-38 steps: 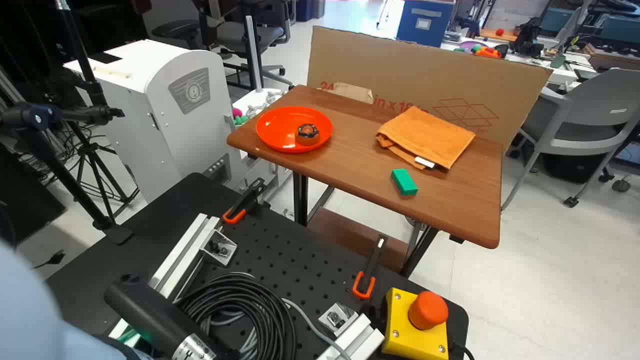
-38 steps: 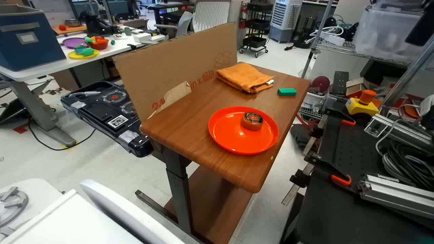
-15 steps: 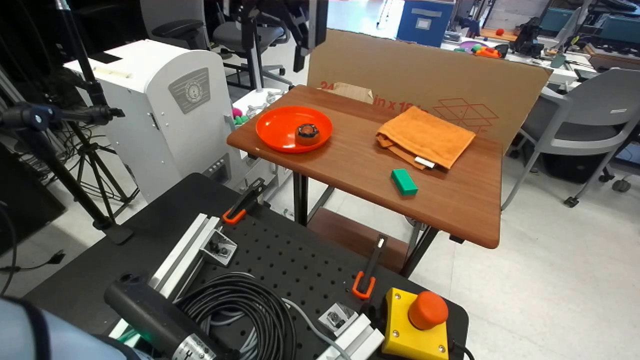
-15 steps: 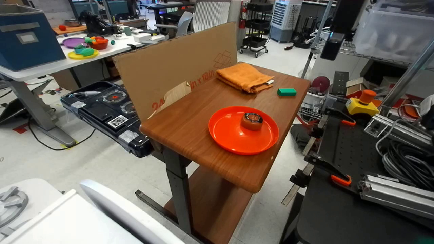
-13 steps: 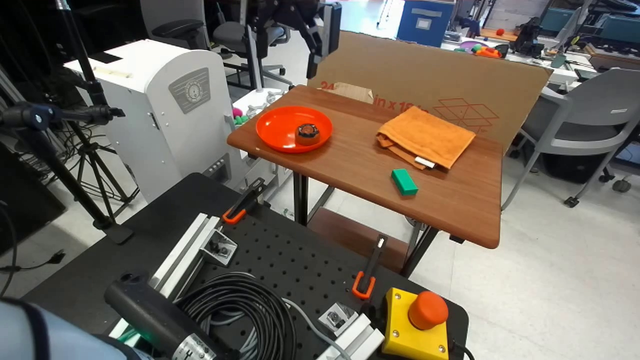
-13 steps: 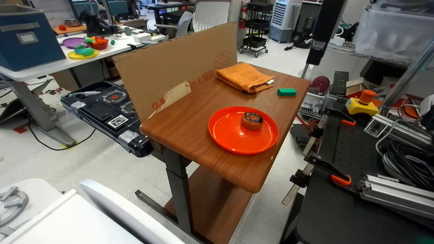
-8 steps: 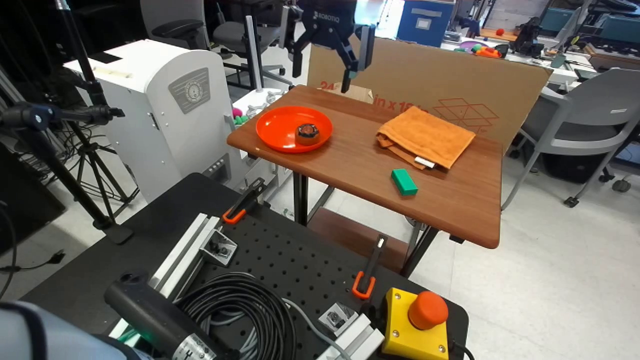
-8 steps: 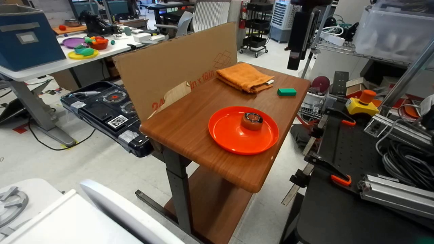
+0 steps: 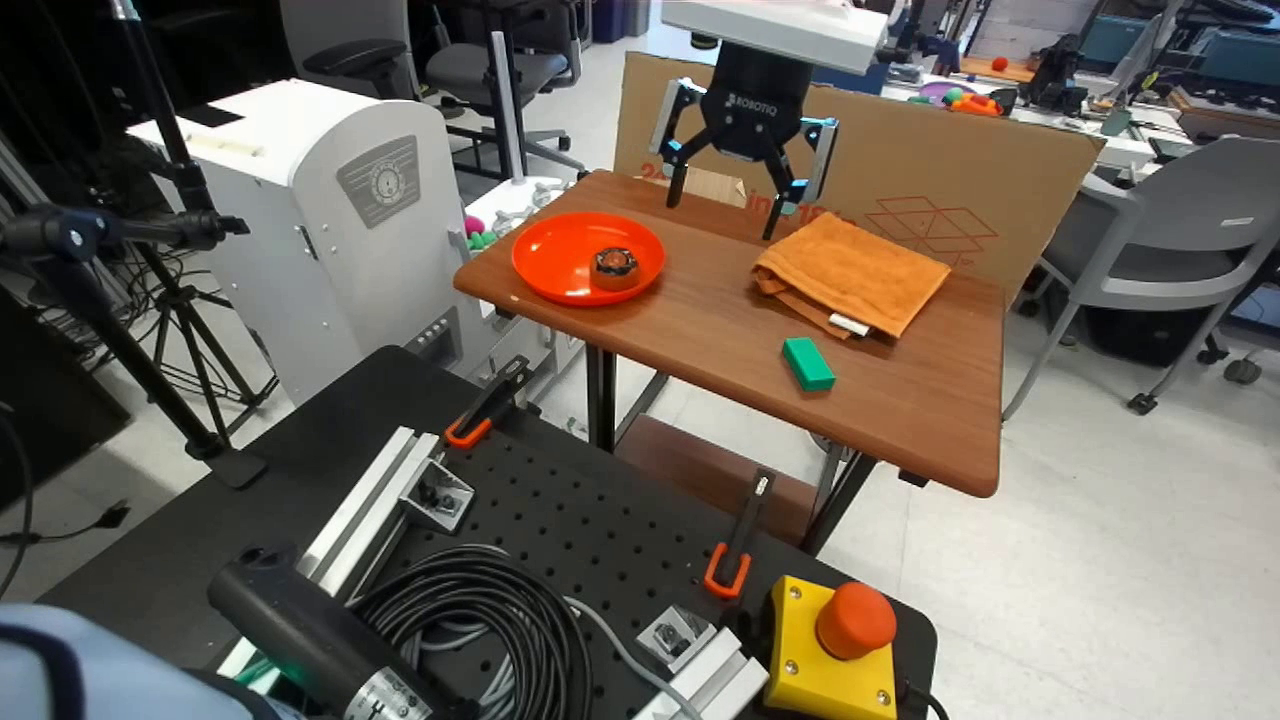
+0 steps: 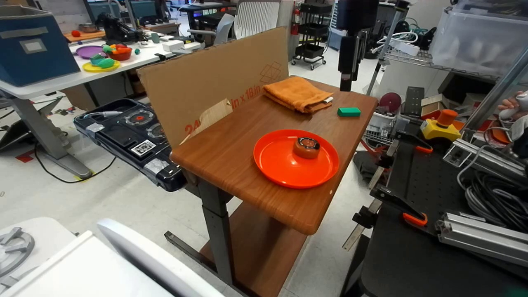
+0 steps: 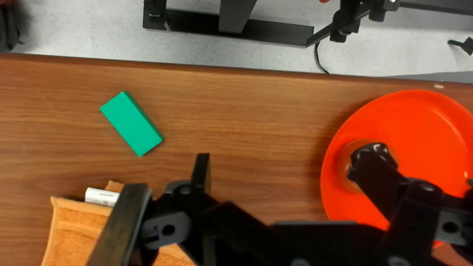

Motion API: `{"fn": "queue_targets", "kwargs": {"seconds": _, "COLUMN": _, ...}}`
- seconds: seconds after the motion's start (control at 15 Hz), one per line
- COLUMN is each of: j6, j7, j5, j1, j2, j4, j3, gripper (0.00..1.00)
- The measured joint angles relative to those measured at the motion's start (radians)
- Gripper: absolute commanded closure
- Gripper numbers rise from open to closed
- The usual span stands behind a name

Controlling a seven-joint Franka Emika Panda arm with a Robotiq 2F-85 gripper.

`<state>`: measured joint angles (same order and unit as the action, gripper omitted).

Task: Move the orange towel to the left

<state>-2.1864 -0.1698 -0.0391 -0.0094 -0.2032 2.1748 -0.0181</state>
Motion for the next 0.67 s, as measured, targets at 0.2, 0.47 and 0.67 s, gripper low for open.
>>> {"fn": "queue_targets", "kwargs": {"seconds": 0.2, "j6": 0.007, "j7": -0.008, "j5": -0.053, "j1": -0.035, "j2": -0.052, "j4": -0.089, "j3": 0.008, "gripper": 0.00}}
{"fn": "queue_targets", "kwargs": {"seconds": 0.47, "j6": 0.059, "j7": -0.008, "j5": -0.097, "j1": -0.081, "j2": -0.138, "j4": -0.237, "j3": 0.021, "gripper": 0.00}}
{"fn": "queue_targets", "kwargs": {"seconds": 0.67, "j6": 0.105, "j7": 0.009, "j5": -0.096, "j1": -0.101, "j2": -0.225, "j4": -0.352, "j3": 0.044, "gripper": 0.00}}
